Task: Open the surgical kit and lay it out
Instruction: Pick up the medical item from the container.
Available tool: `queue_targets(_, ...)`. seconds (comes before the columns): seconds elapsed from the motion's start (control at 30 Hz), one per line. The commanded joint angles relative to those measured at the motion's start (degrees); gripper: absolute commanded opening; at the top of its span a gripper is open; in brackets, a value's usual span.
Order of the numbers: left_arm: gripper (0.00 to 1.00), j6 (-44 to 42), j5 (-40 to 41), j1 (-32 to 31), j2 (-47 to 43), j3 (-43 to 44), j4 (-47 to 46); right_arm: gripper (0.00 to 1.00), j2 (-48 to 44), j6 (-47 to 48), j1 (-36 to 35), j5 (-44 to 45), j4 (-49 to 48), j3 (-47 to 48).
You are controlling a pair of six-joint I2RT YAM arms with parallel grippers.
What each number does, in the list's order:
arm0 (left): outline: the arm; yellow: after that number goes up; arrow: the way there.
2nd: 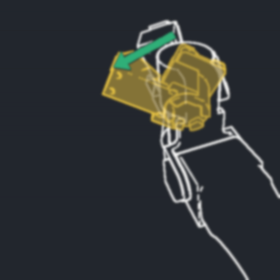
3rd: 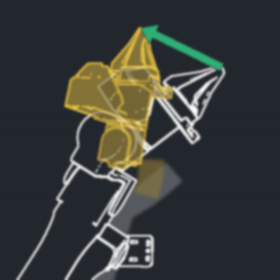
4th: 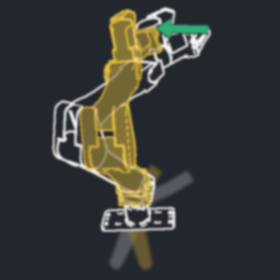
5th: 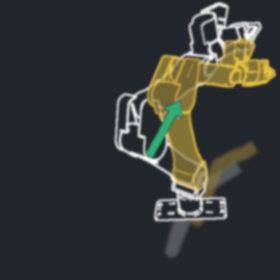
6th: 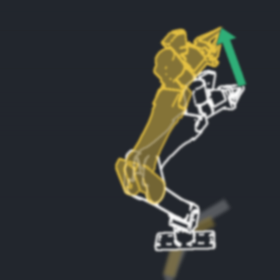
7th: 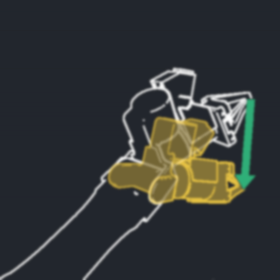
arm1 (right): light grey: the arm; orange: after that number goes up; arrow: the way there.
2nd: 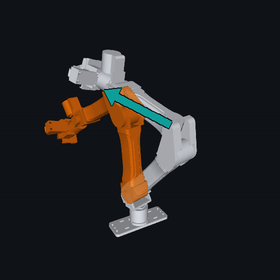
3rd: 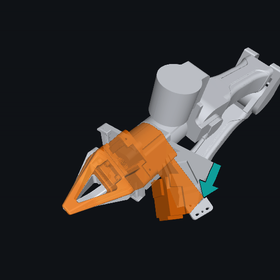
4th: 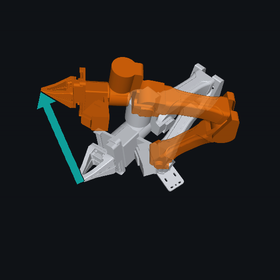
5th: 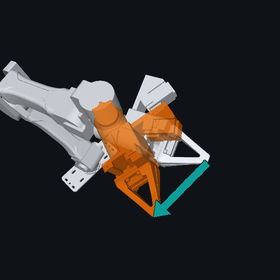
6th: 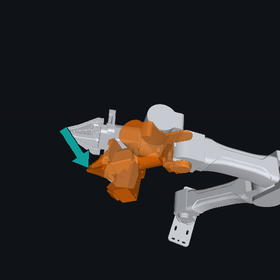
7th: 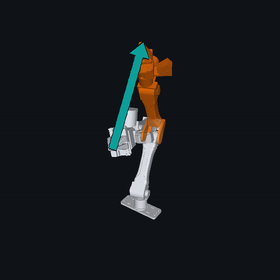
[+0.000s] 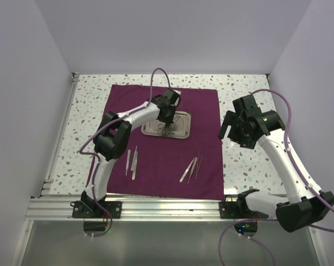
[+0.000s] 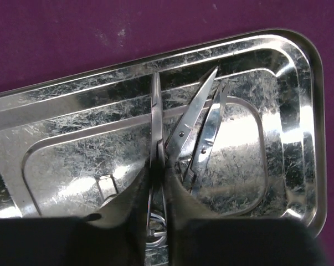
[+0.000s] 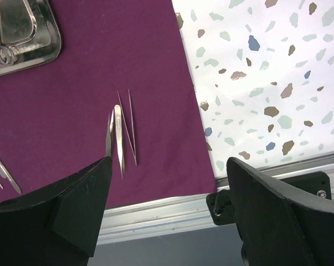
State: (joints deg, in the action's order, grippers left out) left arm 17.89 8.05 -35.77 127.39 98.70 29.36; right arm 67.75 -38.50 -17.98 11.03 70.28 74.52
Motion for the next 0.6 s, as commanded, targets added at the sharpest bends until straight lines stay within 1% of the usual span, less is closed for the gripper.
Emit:
queue_targets(0.0,0.03,0.9,-4.4,2.1,4.4,-0.1,2.1,0.88,-0.4,0.7,0.1,1.5,1.0,0.5)
queue_targets(0.03,0.0,0.9,-4.4,2.3,4.6,-0.1,2.1,0.88,-0.3,0.8,0.0,1.5,1.0,0.6)
queue_targets(0.2,0.0,0.5,-4.9,2.4,4.1,1.1,2.5,0.87,0.2,0.8,0.1,1.5,0.6,0.6)
queue_targets(0.43,0.0,-0.3,-4.0,2.4,0.4,7.4,5.3,0.87,1.1,0.9,0.0,1.3,-0.5,1.7)
queue_targets(0.57,0.0,0.2,-3.0,2.5,-1.7,11.3,8.8,0.87,2.4,1.4,0.1,1.0,-1.0,2.9)
